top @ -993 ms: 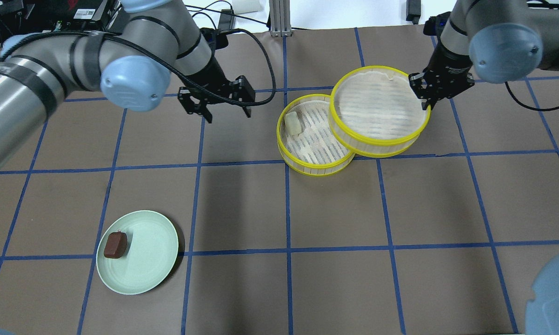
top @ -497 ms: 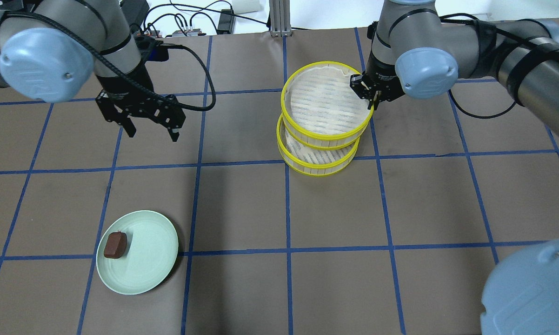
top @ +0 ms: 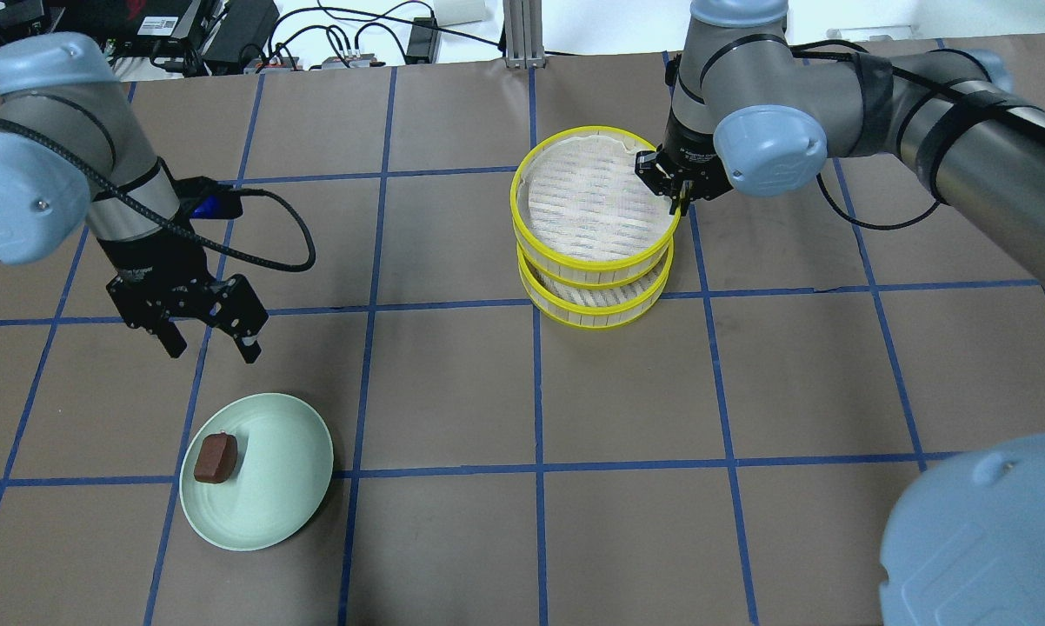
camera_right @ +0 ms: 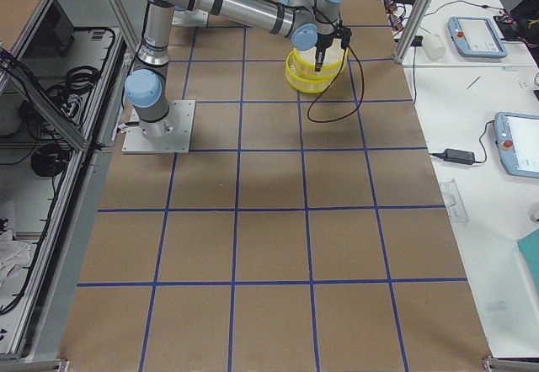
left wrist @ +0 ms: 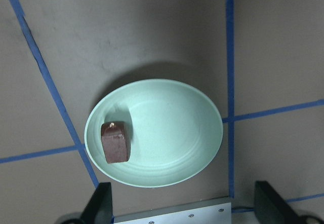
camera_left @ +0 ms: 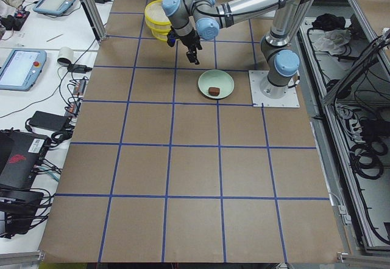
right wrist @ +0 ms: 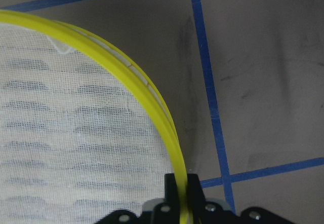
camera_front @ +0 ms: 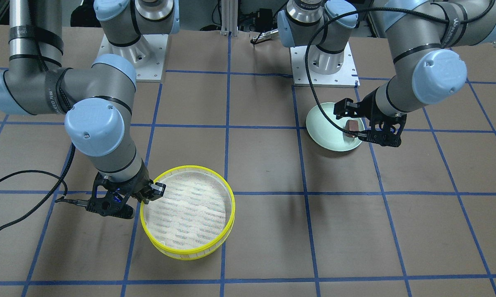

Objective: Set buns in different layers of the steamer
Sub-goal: 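Lower the left gripper onto the brown chocolate bun on the plate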

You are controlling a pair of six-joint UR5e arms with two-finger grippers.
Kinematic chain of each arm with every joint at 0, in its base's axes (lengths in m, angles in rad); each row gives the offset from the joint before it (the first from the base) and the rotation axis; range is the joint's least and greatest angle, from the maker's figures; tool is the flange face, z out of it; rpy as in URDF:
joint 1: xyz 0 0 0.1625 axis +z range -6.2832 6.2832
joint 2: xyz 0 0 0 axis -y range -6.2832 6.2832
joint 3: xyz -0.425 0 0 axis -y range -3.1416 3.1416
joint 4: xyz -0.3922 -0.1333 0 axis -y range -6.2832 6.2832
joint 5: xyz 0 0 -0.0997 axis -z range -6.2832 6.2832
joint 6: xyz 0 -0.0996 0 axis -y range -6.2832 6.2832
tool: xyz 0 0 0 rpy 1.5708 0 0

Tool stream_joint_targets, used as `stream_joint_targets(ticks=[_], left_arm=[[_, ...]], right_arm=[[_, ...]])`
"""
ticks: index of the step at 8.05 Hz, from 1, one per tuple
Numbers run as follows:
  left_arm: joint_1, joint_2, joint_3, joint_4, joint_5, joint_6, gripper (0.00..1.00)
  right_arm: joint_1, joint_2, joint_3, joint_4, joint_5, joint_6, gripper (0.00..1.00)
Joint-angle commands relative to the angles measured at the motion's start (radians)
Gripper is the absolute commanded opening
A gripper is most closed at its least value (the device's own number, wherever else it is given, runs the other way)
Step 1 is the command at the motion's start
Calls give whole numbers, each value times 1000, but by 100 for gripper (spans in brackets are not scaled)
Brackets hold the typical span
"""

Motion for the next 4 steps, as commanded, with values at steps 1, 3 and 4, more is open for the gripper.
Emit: stream_joint_targets(ticks=[1, 3, 4], left_arm=[[109, -4, -102, -2, 106, 12, 100], [163, -43, -151, 28, 116, 6, 100], [165, -69, -164, 39, 113, 4, 98]], right_arm=[[5, 3, 6, 11, 0, -3, 10], [3, 5, 10, 16, 1, -8, 10], [5, 5, 19, 18, 0, -11, 10]])
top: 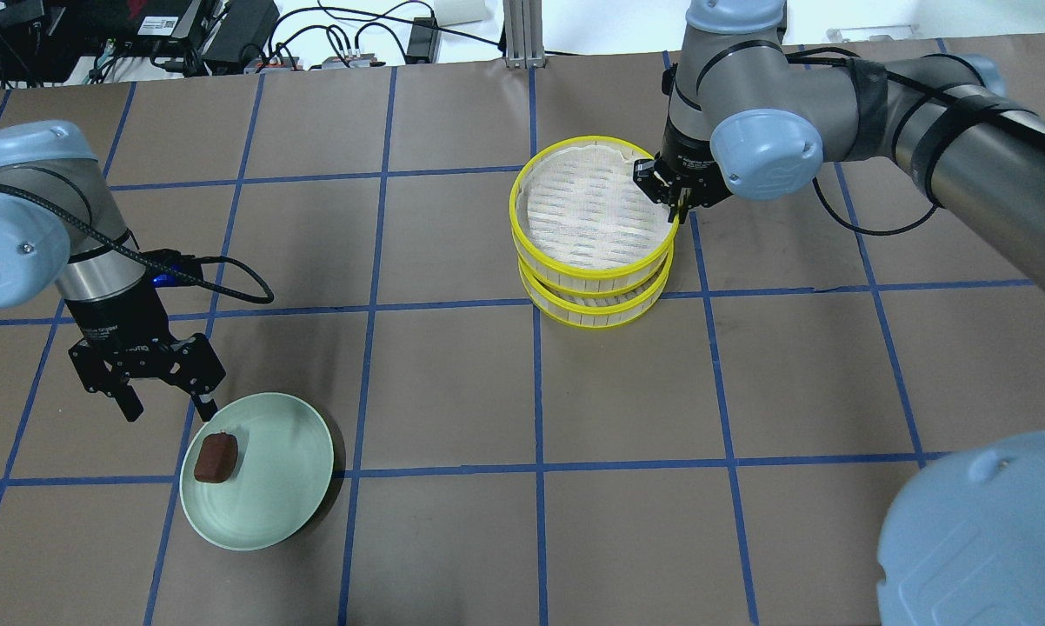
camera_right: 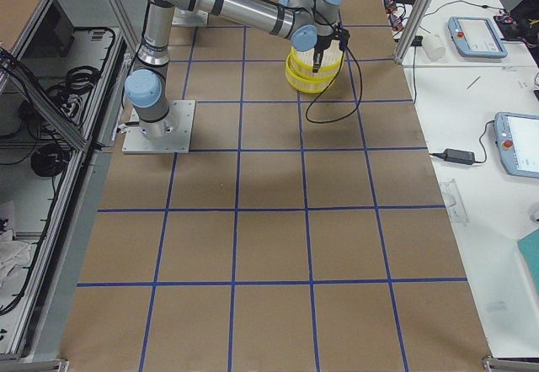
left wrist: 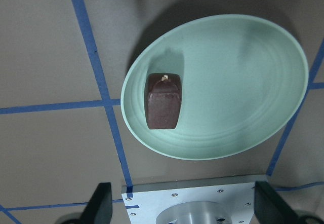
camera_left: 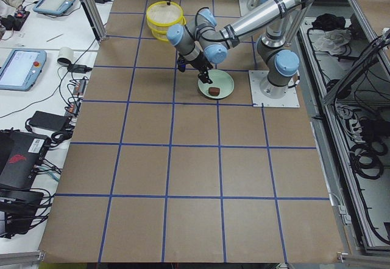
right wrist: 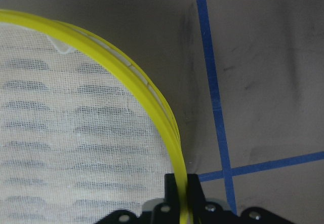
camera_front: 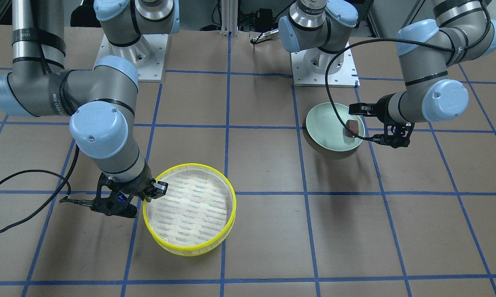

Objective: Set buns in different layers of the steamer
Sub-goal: 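Lower the left gripper onto the brown chocolate bun on the plate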

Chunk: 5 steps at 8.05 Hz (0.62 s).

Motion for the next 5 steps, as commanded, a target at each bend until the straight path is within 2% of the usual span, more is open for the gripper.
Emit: stream_joint_targets(ticks=[1, 3, 5], left_arm=[[18, -65, -39, 39, 5, -4, 97], [20, -121, -45, 81, 5, -5, 97], [20, -169, -45, 95, 4, -7, 90]], right_arm=[[-1, 1, 22, 5, -1, -5, 10], [-1, 1, 23, 6, -2, -22, 10], [-1, -1, 22, -1, -13, -41, 10]])
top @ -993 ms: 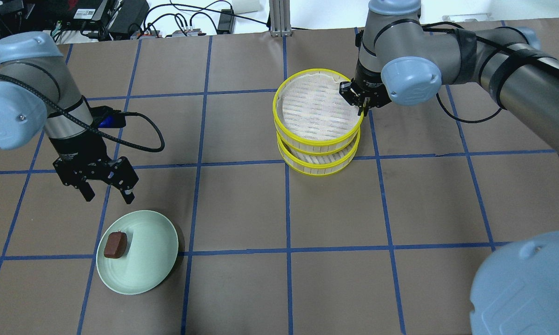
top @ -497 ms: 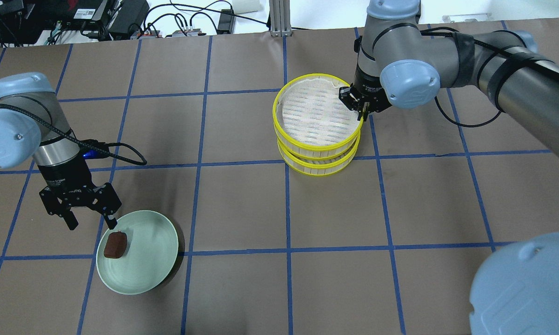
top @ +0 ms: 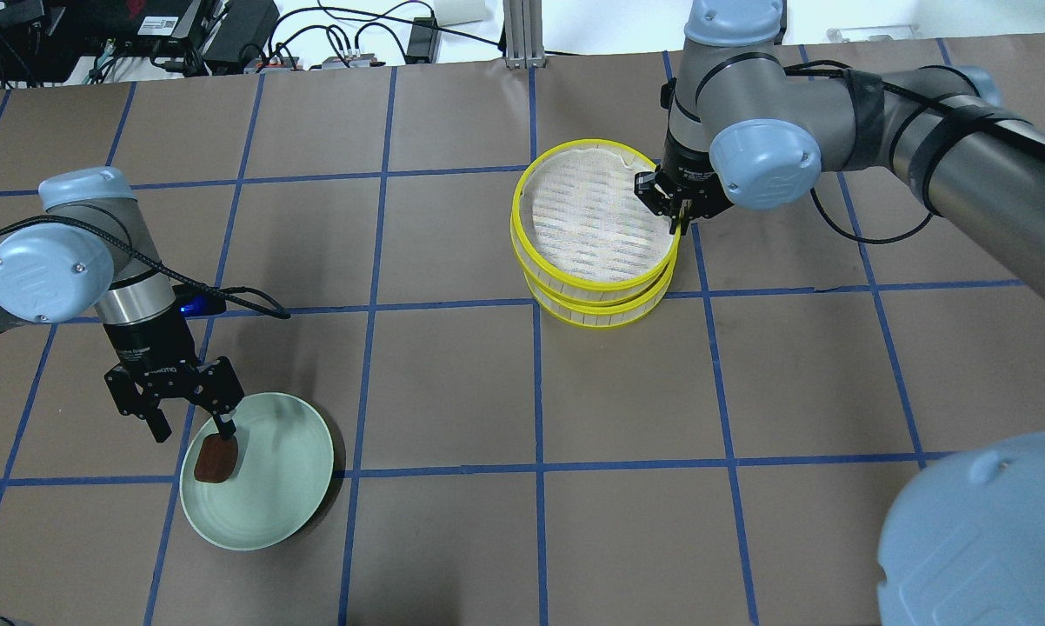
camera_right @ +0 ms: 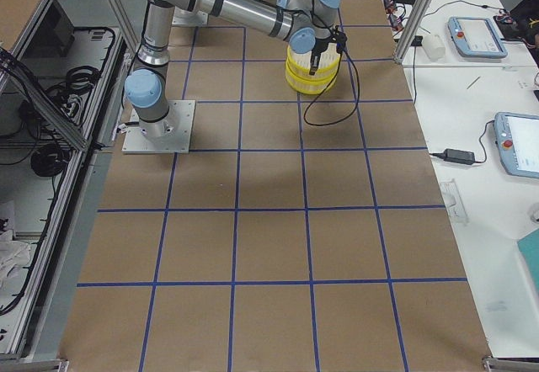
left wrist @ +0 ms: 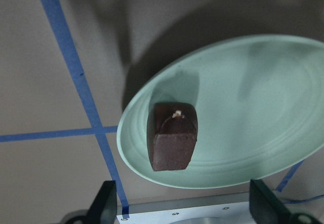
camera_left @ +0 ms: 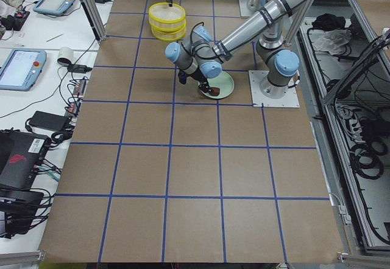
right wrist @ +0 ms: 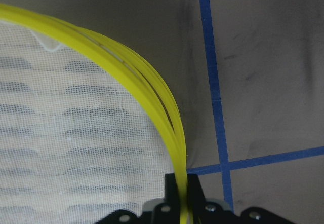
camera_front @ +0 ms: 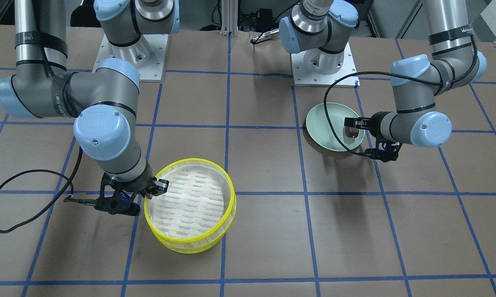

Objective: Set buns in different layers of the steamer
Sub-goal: 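Lower the left gripper onto the brown chocolate bun on the plate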

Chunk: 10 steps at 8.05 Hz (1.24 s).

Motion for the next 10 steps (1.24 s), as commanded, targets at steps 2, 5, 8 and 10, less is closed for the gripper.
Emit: stream_joint_targets(ticks=[2, 5, 8, 10], left_arm=[[0, -75, -3, 35, -19, -2, 89], [0, -95, -3, 47, -18, -2, 70], [-1, -94, -3, 36, -18, -2, 28], [0, -94, -3, 35, -18, -2, 0]], right_arm=[[0, -9, -11, -4, -11, -17, 10], [0, -11, -24, -7, -33, -20, 10], [0, -6, -27, -3, -59, -33, 10], [0, 0, -25, 3, -56, -33, 10]])
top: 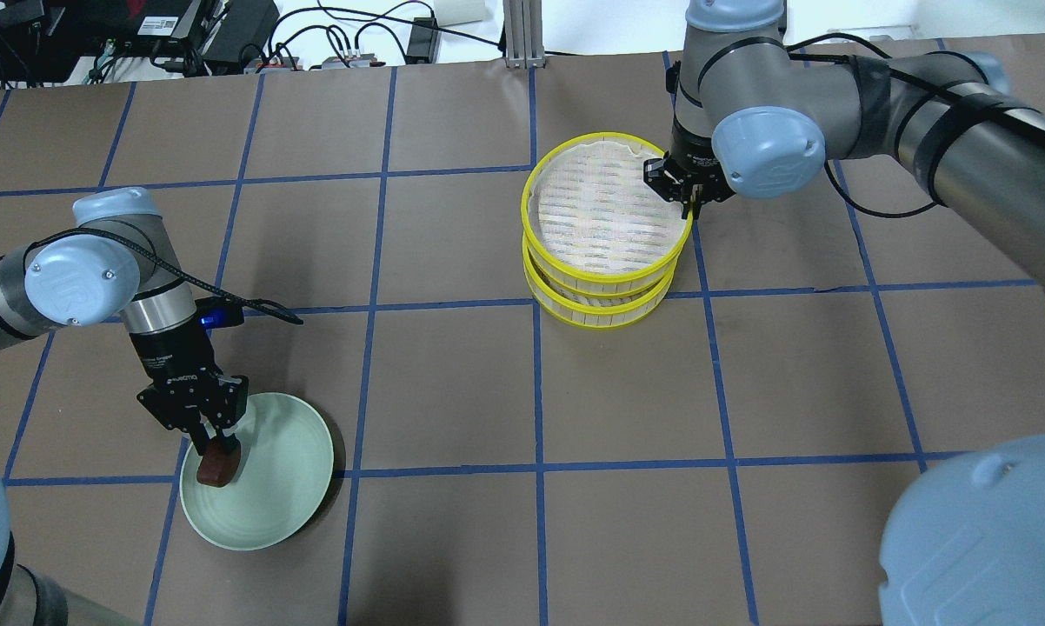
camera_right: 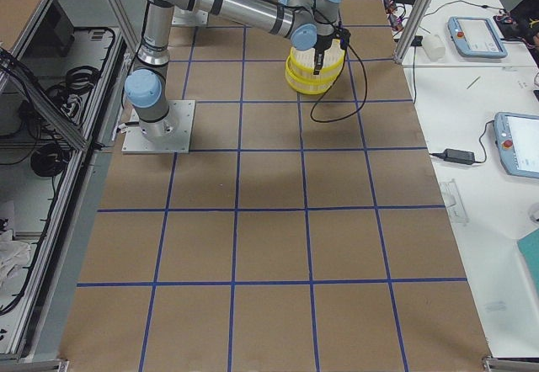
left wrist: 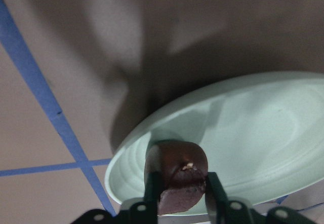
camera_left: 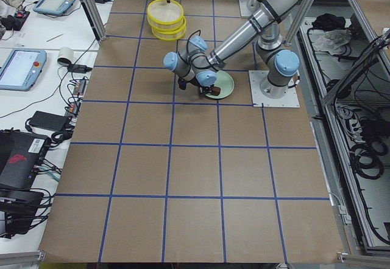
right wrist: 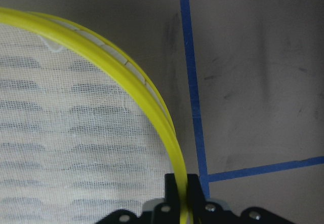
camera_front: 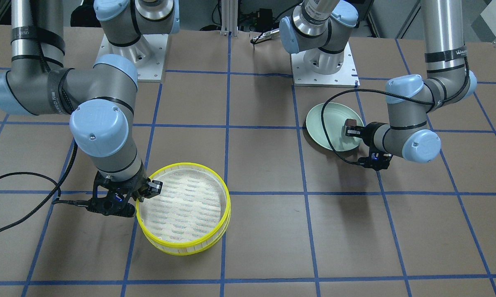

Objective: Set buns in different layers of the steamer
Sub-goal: 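Lower the left gripper onto the brown chocolate bun on the plate, then grasp and lift the brown bun with the left gripper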

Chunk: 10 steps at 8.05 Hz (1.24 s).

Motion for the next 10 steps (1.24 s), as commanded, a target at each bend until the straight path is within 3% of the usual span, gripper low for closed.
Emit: stream_joint_targets(ticks=[1, 2, 7, 10], left_arm=[[-1, 14, 6, -17, -4, -2, 0], [-9, 38, 24, -67, -59, -2, 0], [-78, 118, 219, -248, -69, -54, 0], [-153, 166, 262, -246, -72, -67, 0]], right_arm=[[0, 6, 1, 4, 1, -2, 10], [0, 14, 1, 3, 2, -2, 11], [0, 13, 3, 21, 11, -2, 12], [3, 6, 0, 21, 2, 7, 12]])
